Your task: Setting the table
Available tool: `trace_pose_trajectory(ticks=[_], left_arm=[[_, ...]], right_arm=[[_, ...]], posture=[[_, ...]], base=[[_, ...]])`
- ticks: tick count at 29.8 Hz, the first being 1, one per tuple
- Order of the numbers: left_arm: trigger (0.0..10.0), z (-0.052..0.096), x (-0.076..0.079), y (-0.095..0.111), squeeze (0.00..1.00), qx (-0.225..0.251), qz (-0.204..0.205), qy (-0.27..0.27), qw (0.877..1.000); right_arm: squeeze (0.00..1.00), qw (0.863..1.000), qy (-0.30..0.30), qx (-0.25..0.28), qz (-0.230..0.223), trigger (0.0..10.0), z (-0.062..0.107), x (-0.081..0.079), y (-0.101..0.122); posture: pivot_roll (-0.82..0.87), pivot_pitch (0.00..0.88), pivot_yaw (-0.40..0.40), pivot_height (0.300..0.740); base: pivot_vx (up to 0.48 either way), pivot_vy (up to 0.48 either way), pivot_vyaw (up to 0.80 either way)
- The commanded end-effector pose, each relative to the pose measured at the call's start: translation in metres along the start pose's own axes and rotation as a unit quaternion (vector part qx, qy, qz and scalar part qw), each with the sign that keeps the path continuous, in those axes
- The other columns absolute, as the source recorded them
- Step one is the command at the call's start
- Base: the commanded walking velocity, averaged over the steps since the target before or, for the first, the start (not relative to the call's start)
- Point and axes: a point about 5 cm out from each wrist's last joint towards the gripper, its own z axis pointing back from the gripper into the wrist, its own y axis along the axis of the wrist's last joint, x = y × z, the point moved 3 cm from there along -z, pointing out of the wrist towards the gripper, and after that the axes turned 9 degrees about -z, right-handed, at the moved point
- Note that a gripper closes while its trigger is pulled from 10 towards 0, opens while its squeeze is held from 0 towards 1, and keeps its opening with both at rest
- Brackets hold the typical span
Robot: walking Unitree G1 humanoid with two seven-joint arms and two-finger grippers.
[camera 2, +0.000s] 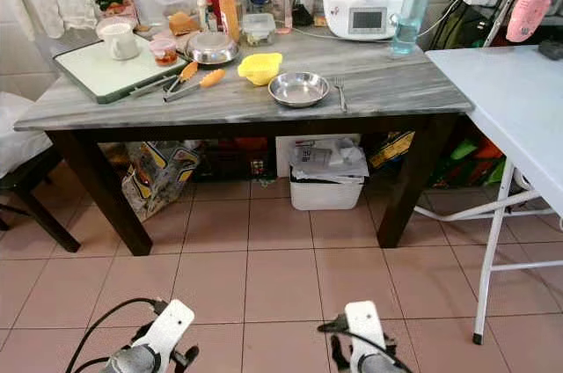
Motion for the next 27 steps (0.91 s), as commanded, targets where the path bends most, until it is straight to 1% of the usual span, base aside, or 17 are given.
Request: trace_pose_trajectory(ticks=[1, 3, 6, 9, 14, 19, 27], left_arm=[[10.0, 0.002, -0.005, -0.009, 0.00, -0.011, -0.003, 0.001, 1.000], [10.0, 0.004, -0.006, -0.014, 0.00, -0.021, -0.008, 0.002, 1.000], [10.0, 0.004, -0.006, -0.016, 0.00, -0.023, -0.010, -0.003, 1.000], [10.0, 0.005, -0.005, -0.019, 0.00, -0.028, -0.018, -0.009, 0.999], [10.0, 0.005, -0.004, -0.019, 0.00, -0.027, -0.024, -0.014, 0.999], [10.0, 0.005, -0.004, -0.020, 0.00, -0.028, -0.036, -0.017, 0.999], [10.0, 0.006, -0.004, -0.022, 0.00, -0.032, -0.047, -0.021, 0.998]], right_arm=[[0.00, 1.000, -0.001, -0.008, 0.014, 10.0, 0.001, 0.000, -0.007], [0.00, 0.999, -0.003, -0.019, 0.026, 10.0, 0.003, 0.001, -0.016], [0.00, 0.999, -0.001, -0.021, 0.041, 10.0, 0.004, 0.001, -0.018], [0.00, 0.998, -0.008, -0.027, 0.054, 10.0, 0.005, 0.005, -0.022], [0.00, 0.998, -0.021, -0.030, 0.053, 10.0, 0.006, 0.014, -0.024], [0.00, 0.998, -0.027, -0.031, 0.057, 10.0, 0.006, 0.017, -0.023], [0.00, 0.997, -0.025, -0.034, 0.062, 10.0, 0.006, 0.017, -0.024]], posture=[[-0.04, 0.000, 0.027, 0.740], [-0.04, 0.000, 0.031, 0.740], [-0.04, 0.000, 0.033, 0.740], [-0.05, 0.000, 0.035, 0.740], [-0.05, 0.000, 0.042, 0.740], [-0.05, 0.000, 0.047, 0.740], [-0.04, 0.000, 0.053, 0.740]], base=[[0.000, 0.000, 0.00], [0.000, 0.000, 0.00], [0.000, 0.000, 0.00], [0.000, -0.349, 0.00], [0.000, -0.349, 0.00], [0.000, -0.349, 0.00], [0.000, -0.340, 0.00]])
